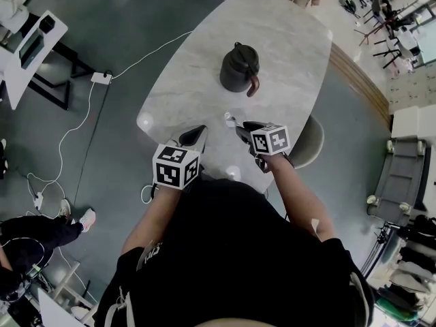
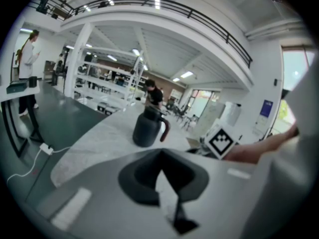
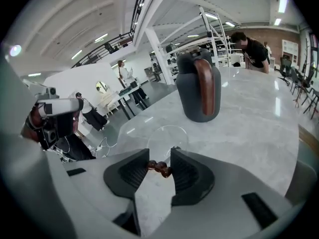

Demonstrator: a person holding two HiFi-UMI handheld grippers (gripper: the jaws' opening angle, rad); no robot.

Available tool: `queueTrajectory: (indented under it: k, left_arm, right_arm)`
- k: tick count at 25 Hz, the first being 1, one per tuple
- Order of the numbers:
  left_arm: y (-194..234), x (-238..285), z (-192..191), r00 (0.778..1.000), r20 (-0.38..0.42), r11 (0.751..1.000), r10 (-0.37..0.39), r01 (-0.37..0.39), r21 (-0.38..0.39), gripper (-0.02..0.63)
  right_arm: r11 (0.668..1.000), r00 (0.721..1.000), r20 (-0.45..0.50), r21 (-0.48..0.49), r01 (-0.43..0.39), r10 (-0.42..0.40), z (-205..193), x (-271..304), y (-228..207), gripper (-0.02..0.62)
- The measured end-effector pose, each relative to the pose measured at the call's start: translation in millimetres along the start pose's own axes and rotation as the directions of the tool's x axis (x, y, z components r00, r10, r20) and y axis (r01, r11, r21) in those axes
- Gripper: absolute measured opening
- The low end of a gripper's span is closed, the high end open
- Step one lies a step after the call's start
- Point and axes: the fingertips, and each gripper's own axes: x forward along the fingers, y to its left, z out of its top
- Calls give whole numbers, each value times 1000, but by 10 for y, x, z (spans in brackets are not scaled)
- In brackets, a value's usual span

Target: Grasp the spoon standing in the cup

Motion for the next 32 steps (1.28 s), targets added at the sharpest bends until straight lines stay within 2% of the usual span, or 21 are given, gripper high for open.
queueTrajectory:
  k: [6,8,17,21,24,26,29,32]
  left_arm:
    - [65,-45,-3,1000,3,1000,10,-10,-9,9]
    - [81,-60,-6,1000,0,1000,9,-9,-16,9]
    - [12,15,2,1000,1,1000,-20,20,-16,9]
    - [10,-17,-18,1000,8,1000,-1,2,-25,9]
    - [97,-72,-33,1000,13,999,20,-19,-40,9]
    - [158,-105,-57,1000,12,998,27,-27,-53,9]
    - [197,-121,-89,1000,8,997,28,-27,-67,9]
    - [202,-96,-70,1000,9,998,19,-18,-62,9]
  right_arm:
    - [997,991,131,83,-13,2,129,-275,-2,126]
    - [995,989,147,101,-13,-2,144,-343,-16,126]
    - [997,994,103,80,13,-21,241,-92,-124,126]
    - [997,998,63,80,10,-15,172,-3,-144,124]
    - [996,998,67,93,-16,9,135,45,-94,126]
    - [995,995,97,95,-29,20,166,24,-41,134]
    - [998,985,172,61,-5,-6,252,-190,29,163]
    - [995,956,291,95,3,-31,299,-521,70,159]
